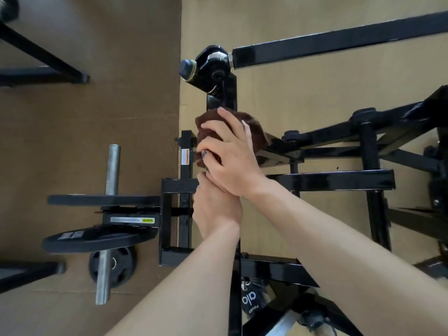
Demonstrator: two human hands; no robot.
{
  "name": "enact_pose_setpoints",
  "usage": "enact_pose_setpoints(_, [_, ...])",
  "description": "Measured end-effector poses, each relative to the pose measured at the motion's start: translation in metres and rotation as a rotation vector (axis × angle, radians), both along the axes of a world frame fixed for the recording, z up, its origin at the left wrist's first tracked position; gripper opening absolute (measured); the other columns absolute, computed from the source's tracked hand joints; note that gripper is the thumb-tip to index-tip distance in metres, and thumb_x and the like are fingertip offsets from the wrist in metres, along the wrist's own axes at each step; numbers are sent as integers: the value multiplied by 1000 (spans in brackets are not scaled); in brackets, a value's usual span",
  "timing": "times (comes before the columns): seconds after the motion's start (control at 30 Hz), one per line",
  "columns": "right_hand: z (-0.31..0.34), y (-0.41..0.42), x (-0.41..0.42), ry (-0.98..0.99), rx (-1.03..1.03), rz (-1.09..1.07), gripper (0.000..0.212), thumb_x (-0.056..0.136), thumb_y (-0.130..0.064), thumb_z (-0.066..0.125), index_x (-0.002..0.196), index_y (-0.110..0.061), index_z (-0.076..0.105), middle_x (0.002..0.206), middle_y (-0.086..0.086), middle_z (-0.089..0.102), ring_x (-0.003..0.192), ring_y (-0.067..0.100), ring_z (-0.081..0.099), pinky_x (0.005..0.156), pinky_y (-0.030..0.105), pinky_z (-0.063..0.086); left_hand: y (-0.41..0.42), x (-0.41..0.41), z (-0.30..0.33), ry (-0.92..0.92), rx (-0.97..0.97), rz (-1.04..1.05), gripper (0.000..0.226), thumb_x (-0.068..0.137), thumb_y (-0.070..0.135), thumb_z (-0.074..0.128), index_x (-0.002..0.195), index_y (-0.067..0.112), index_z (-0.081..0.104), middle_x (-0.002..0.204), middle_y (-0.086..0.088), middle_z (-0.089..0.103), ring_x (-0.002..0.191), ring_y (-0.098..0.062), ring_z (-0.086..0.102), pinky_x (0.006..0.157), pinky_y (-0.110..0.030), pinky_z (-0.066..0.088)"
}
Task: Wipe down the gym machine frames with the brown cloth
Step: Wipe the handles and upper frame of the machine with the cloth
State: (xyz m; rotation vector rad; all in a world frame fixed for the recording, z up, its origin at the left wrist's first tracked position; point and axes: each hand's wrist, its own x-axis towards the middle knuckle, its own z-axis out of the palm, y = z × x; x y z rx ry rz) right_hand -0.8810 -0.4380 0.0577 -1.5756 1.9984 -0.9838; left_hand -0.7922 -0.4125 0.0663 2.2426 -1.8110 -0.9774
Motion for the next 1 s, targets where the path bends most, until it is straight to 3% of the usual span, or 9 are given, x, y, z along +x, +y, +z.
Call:
enact_pose_setpoints(0.1, [1,3,-1,-42,-9,-9,24,96,-21,52,102,-26,75,143,-6,55,154,22,18,120,59,13,0,1,-1,-17,16,4,13,106,40,36,95,32,38,75,13,47,72,-23,56,67,-38,47])
enact_pose_setpoints(0.23, [0,-1,-2,-54,-33,-91,30,102,-17,52,127,-21,67,154,-2,46,154,24,17,120,58,17,-1,-3,3,11,16,46,37,104,47,14,92,28,43,77,9,53,72,-24,56,70,-43,48])
enact_pose_setpoints(0.37, [-4,-7,2,-157,-53,-250,37,106,-18,50,142,-17,58,162,2,36,154,25,21,122,55,22,1,-3,5,23,-6,40,40,104,46,13,88,26,43,78,4,58,74,-29,60,74,-48,53])
enact_pose_setpoints(0.53, [-4,-24,-1,-290,-53,-413,43,109,-27,41,150,-20,50,161,1,36,148,19,33,118,55,30,1,-3,3,8,-24,41,43,101,45,9,91,21,44,73,7,52,71,-30,54,68,-42,42])
enact_pose_setpoints(0.67, [-7,-60,-26,-400,116,-559,51,109,-38,24,156,-29,41,162,-4,35,141,17,41,119,52,30,2,-3,2,2,-17,40,40,100,42,8,91,21,41,71,11,45,74,-30,47,69,-40,33])
enact_pose_setpoints(0.83, [-29,-85,-61,-494,126,-437,47,110,-22,28,155,-15,42,161,2,39,147,14,35,120,33,30,3,-2,1,12,-37,34,44,97,44,4,90,22,40,73,6,52,73,-30,53,68,-40,37])
enact_pose_setpoints(0.93, [-33,-88,-65,-555,165,-461,54,107,-36,21,157,-23,37,160,-3,39,143,9,35,114,28,26,2,-3,2,17,-37,37,42,100,42,7,91,20,42,75,2,55,74,-32,54,68,-40,39])
enact_pose_setpoints(1.0, [-31,-86,-61,-576,185,-483,56,106,-44,17,159,-32,32,155,-7,43,130,6,43,109,34,31,2,-3,2,-2,-38,32,43,100,41,7,93,19,43,78,-2,58,77,-35,56,70,-42,41])
